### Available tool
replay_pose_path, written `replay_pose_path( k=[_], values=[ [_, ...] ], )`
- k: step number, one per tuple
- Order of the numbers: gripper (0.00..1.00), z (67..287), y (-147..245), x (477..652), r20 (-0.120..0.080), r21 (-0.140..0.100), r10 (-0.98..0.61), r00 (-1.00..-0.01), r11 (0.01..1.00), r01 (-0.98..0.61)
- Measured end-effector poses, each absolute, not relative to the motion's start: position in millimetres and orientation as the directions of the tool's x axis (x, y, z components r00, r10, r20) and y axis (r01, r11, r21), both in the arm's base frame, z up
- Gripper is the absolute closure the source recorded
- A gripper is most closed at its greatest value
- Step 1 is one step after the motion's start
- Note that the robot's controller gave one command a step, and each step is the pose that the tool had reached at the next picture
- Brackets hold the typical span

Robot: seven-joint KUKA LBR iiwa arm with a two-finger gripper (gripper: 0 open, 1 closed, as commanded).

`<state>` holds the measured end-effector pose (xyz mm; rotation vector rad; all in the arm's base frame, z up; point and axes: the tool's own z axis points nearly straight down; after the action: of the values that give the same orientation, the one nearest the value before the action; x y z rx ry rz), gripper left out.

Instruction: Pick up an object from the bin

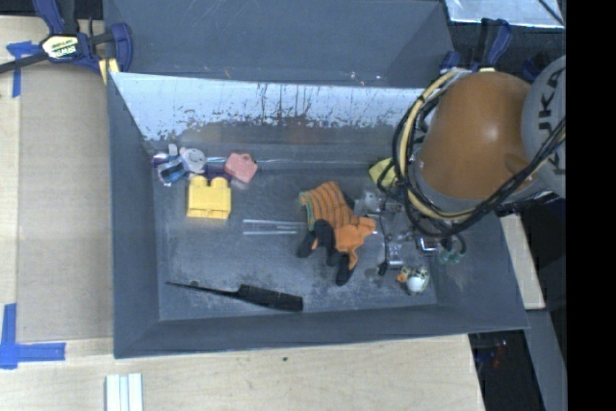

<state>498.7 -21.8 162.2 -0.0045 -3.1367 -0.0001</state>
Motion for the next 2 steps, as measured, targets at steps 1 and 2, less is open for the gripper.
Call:
replay_pose_path(
  k=[1, 2],
  values=[
    [0.0, 165.5, -21.8, 500.7, -0.003, 0.0, 0.002, -1.0, 1.0, 0.002],
    [0.0, 92.1, -21.6, 530.9, -0.006, 0.001, 0.127, -0.992, 0.992, 0.127]
  ],
)
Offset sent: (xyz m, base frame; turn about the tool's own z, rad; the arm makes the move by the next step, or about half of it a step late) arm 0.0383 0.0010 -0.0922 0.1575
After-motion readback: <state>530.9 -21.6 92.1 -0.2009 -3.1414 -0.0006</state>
